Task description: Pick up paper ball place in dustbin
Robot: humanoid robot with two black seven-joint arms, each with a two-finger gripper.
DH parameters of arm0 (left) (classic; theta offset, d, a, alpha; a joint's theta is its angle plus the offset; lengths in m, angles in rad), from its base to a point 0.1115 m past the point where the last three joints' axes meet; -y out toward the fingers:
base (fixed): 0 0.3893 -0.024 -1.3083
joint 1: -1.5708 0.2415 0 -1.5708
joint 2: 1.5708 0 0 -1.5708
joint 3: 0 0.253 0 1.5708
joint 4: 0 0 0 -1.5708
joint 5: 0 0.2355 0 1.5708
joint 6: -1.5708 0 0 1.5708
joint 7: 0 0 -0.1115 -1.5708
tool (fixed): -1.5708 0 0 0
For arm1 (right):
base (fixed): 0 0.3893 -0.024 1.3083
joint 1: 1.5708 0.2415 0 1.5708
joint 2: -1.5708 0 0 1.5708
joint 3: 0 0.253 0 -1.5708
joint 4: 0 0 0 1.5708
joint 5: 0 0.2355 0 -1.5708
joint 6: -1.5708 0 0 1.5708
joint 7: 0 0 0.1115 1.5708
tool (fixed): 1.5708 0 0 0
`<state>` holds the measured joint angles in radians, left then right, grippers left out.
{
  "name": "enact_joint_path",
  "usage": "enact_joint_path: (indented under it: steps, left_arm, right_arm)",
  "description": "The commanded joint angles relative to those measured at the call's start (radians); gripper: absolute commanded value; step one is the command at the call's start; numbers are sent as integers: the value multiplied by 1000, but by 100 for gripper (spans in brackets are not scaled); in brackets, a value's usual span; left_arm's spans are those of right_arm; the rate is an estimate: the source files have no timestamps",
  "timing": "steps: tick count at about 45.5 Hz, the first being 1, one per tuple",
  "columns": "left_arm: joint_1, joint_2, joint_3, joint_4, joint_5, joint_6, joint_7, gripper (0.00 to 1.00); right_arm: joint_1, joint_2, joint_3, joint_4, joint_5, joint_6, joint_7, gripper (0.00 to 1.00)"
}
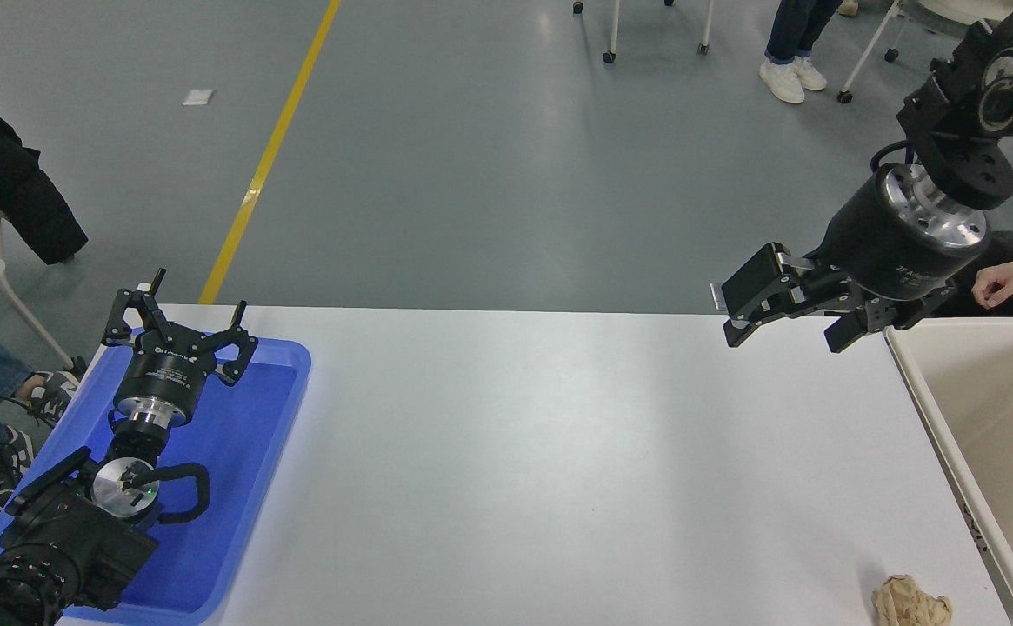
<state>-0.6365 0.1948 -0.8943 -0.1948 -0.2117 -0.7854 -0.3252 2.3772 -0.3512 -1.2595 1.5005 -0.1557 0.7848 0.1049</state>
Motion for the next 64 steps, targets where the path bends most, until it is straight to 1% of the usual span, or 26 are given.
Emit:
enact_joint_path:
  steps: [1,13,16,23,27,30,35,40,45,49,56,64]
  left_arm:
    - [0,0,0,0,0,0,0,100]
    - [0,0,0,0,0,0,-2,100]
    - [0,0,0,0,0,0,-2,100]
    - [0,-1,0,0,0,0,0,100]
    - [0,-1,0,0,0,0,-2,100]
    - [0,0,0,0,0,0,-2,100]
    - [0,-1,0,0,0,0,0,100]
    - [0,-1,0,0,0,0,-2,100]
    - [0,-1,0,0,0,0,-2,100]
    - [0,-1,0,0,0,0,0,100]
    - [0,-1,0,0,0,0,-2,100]
    - [0,-1,0,0,0,0,-2,100]
  right_arm:
    - [7,-3,-15,6,-5,1,-1,100]
    - [-6,-2,-12,3,-8,1,-1,100]
    - [-23,1,-14,1,-25,-1,-1,100]
    - [-73,5,-11,-5,-54,-76,-1,100]
    - [-96,-18,-17,-3,-61,-104,1,100]
    - [-116,-67,-17,-3,-105,-105,1,100]
    - [-162,-161,-14,-3,-232,-117,1,100]
    - [-226,-278,-9,-3,-337,-157,1,100]
    - [-311,-376,6,-5,-475,-180,1,100]
    - [-400,-445,43,-8,-570,-231,1,100]
    - [-567,-537,126,-42,-676,-272,3,100]
    - [-762,-600,244,-82,-734,-331,4,100]
